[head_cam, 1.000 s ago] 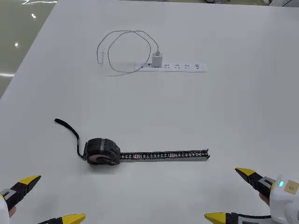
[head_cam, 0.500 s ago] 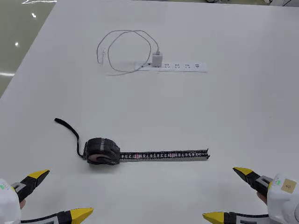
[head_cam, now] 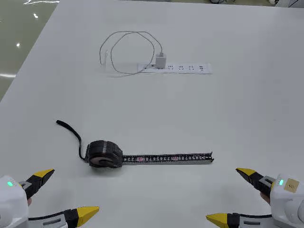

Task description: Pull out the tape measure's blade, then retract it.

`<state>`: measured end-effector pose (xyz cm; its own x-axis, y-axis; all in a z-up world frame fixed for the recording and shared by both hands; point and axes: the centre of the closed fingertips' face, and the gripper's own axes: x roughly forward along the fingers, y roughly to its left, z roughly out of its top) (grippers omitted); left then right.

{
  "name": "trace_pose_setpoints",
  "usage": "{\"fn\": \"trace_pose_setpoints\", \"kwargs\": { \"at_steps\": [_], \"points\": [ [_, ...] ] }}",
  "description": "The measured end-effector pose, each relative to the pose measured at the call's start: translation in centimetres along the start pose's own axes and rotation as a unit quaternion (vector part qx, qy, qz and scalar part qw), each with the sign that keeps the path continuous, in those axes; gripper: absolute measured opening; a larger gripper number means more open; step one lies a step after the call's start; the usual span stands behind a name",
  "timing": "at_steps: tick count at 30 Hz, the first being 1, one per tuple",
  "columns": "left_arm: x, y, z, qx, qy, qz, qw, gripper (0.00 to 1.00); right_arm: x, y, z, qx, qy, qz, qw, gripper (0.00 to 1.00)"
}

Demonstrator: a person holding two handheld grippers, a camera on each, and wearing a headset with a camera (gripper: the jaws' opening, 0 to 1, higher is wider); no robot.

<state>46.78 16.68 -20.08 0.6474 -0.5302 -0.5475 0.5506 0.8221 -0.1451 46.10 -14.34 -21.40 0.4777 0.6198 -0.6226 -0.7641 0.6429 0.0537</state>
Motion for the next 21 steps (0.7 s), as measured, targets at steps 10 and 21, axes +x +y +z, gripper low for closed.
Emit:
{"fn": "trace_pose_setpoints", "kwargs": {
  "at_steps": [10,21],
  "points": [
    [1.2,0.2,0.7,-0.002,0.003,0.002,1.0,0.9,0.4,-0.7,0.3,-0.008,0.003,0.003,1.0,0.86],
    [2.6,0.0,1.5,-0.001,0.005,-0.005,1.0,0.9,0.7,-1.3,0.7,-0.019,0.007,0.009,0.9997,0.86]
  ]
}}
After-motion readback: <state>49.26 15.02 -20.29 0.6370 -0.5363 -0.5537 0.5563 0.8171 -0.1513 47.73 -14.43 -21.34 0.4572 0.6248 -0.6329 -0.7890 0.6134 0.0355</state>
